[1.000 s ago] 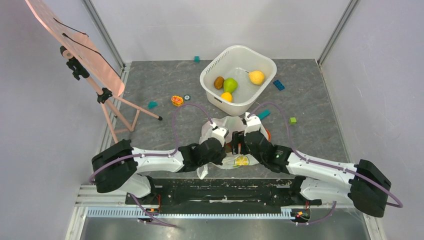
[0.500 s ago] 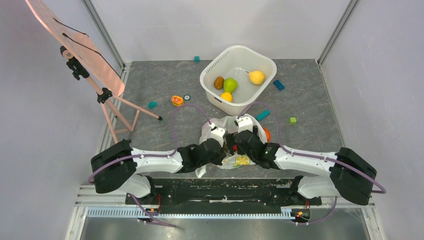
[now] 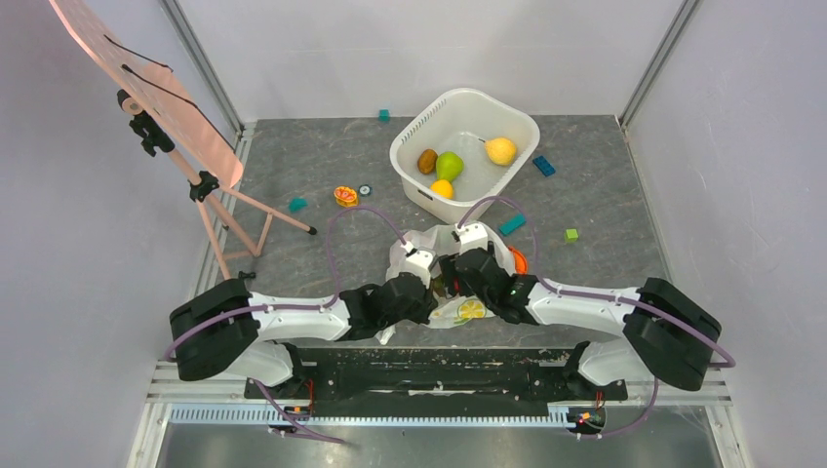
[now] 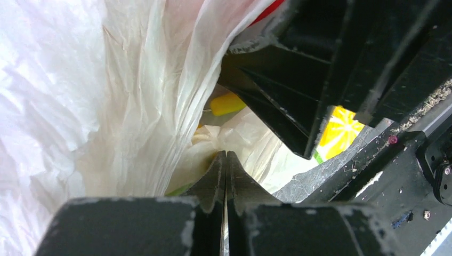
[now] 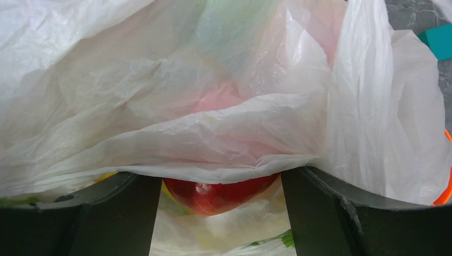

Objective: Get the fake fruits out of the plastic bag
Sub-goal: Take out the fake fruit from the plastic bag.

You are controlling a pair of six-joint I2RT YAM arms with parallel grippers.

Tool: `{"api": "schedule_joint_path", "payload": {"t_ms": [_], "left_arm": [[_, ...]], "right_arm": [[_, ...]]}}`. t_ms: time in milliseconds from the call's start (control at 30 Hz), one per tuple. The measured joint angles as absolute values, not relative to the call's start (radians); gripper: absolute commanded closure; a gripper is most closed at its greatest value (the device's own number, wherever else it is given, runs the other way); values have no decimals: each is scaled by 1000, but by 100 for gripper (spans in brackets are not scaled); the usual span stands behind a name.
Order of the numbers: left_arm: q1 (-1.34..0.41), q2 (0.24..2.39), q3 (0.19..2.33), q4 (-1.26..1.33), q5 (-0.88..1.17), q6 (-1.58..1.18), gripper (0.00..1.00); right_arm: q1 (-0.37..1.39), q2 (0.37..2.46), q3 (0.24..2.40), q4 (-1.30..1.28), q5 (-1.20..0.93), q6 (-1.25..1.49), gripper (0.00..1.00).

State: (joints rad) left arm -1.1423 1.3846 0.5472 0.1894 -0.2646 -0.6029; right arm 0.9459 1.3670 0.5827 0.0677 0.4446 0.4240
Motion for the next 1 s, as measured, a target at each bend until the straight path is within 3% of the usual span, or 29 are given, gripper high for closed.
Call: {"api": "schedule_joint_path", "payload": {"t_ms": [233,1000], "left_arm": [[-1142,1371,533,190,-283,-616,98],[-1143,1297,482,218,-292,-621,98]], "right_arm": [[945,1242,557,49,376,389,42],[945,809,607,-326,-38,347,40]]}}
